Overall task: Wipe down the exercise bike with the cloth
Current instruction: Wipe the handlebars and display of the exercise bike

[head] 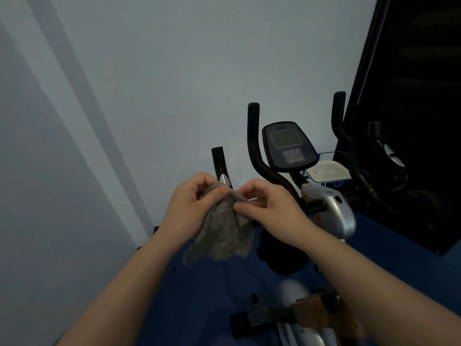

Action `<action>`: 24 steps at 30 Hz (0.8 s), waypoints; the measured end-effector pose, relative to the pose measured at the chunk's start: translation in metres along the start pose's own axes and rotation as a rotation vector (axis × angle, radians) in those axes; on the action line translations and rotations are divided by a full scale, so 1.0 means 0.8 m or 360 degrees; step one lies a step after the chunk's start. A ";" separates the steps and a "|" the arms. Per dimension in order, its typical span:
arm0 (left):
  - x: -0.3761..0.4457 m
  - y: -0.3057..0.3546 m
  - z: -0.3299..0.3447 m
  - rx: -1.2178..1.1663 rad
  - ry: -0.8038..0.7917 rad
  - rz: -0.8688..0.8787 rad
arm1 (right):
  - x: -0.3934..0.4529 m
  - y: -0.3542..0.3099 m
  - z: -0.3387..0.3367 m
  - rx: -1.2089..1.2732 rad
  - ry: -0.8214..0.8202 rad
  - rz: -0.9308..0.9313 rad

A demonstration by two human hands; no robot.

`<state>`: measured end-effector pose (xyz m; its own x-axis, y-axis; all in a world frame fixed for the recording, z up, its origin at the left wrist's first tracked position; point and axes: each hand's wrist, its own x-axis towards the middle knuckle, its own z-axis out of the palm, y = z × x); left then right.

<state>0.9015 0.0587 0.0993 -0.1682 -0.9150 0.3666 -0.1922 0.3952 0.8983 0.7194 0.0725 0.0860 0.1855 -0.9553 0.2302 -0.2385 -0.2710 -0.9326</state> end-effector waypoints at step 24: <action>0.008 -0.012 0.006 -0.0518 -0.0254 -0.0474 | -0.013 0.012 -0.026 0.0546 -0.0154 0.0327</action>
<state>0.8975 0.0493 0.0919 -0.3032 -0.9509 0.0620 0.0542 0.0478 0.9974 0.6953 0.0775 0.0803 0.2599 -0.9655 0.0177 0.0489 -0.0051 -0.9988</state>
